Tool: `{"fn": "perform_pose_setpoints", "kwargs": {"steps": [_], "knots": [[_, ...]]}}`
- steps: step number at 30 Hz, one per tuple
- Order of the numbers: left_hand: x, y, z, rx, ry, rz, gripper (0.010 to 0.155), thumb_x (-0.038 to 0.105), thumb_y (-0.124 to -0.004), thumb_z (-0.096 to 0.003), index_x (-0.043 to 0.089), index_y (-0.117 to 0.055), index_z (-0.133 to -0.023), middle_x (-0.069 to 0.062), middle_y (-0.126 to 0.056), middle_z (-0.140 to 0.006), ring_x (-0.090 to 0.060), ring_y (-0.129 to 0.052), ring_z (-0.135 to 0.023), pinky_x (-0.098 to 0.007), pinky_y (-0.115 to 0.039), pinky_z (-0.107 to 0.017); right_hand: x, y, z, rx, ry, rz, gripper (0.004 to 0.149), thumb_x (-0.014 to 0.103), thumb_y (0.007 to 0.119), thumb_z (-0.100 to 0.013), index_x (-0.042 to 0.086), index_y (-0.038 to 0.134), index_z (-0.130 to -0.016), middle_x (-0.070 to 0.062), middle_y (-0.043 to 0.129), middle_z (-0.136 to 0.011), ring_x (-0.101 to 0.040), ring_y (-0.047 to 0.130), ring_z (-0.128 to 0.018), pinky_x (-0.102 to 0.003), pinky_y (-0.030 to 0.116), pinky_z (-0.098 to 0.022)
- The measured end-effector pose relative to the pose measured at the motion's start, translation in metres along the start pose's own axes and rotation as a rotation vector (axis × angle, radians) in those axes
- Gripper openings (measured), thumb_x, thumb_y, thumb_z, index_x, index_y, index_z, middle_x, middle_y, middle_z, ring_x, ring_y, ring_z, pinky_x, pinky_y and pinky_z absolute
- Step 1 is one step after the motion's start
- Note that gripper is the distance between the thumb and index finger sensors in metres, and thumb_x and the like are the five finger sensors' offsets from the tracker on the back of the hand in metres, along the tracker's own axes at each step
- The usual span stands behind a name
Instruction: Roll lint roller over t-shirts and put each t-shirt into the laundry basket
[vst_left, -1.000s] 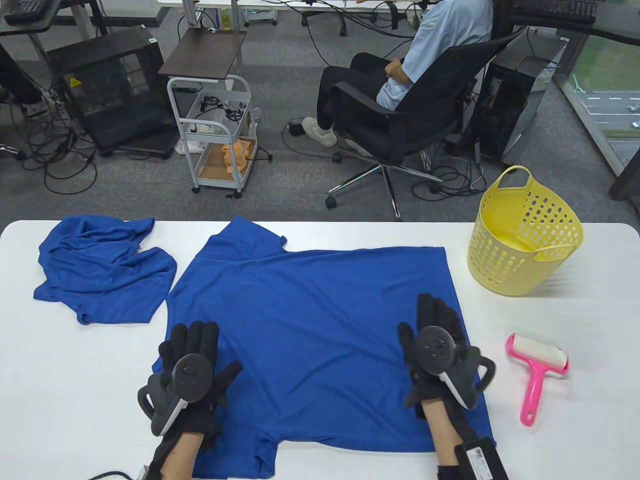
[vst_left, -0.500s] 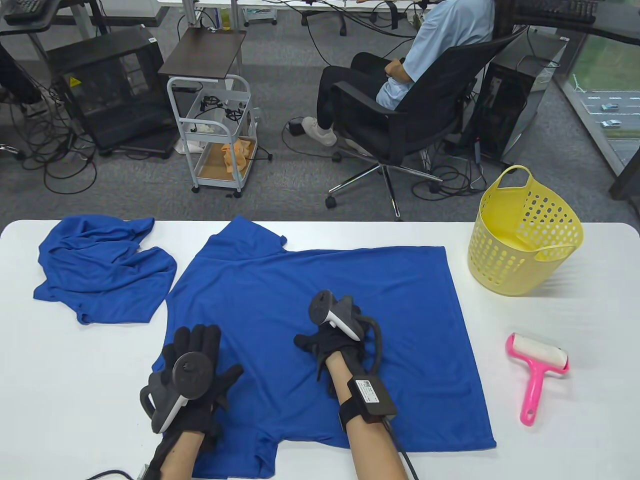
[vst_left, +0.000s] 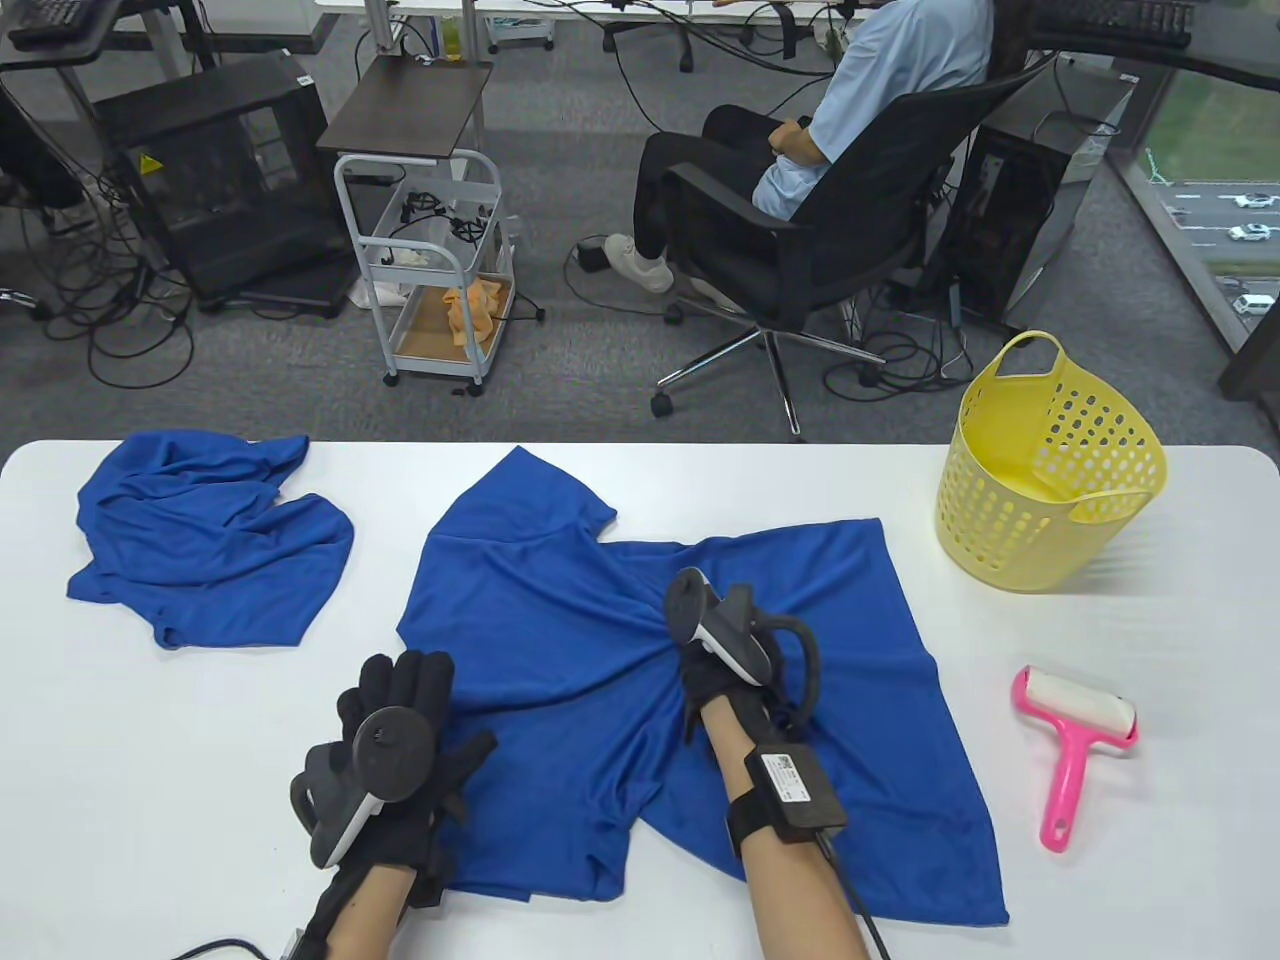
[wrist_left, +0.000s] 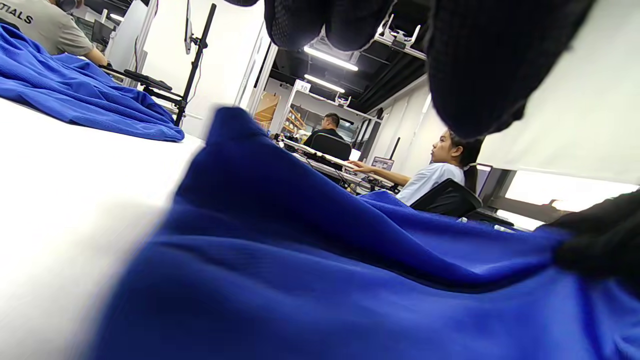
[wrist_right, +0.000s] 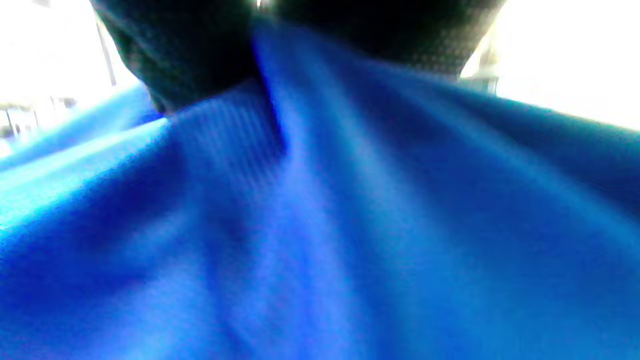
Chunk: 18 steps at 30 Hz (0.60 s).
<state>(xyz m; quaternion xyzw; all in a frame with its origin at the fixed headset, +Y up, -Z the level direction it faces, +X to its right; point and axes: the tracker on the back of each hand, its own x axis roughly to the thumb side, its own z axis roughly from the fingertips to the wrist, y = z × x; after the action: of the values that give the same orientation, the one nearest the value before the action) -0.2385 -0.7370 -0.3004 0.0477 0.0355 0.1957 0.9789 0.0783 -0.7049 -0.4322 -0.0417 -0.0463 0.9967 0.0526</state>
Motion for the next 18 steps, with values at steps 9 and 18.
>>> {"fn": "perform_pose_setpoints", "kwargs": {"steps": [9, 18], "knots": [[-0.004, 0.007, 0.002, 0.035, -0.005, 0.051, 0.082, 0.058, -0.085, -0.0429, 0.033, -0.044, -0.110, 0.003, -0.044, -0.117, -0.029, -0.028, -0.113, -0.048, -0.027, -0.079, -0.036, -0.148, -0.015, -0.271, -0.151, -0.313, 0.038, 0.042, 0.076, -0.047, 0.041, 0.078, -0.085, 0.003, 0.073, -0.085, -0.022, 0.076, -0.072, -0.035, 0.077, -0.057], [-0.006, 0.005, 0.000, 0.023, -0.040, 0.080, 0.081, 0.059, -0.085, -0.0430, 0.034, -0.044, -0.109, 0.004, -0.045, -0.117, -0.028, -0.029, -0.113, -0.048, -0.028, -0.080, -0.065, -0.188, -0.032, -0.255, -0.049, -0.259, 0.037, 0.044, 0.076, -0.052, 0.027, 0.085, -0.084, 0.016, 0.099, -0.017, 0.001, 0.096, -0.001, -0.014, 0.089, 0.005]]}}
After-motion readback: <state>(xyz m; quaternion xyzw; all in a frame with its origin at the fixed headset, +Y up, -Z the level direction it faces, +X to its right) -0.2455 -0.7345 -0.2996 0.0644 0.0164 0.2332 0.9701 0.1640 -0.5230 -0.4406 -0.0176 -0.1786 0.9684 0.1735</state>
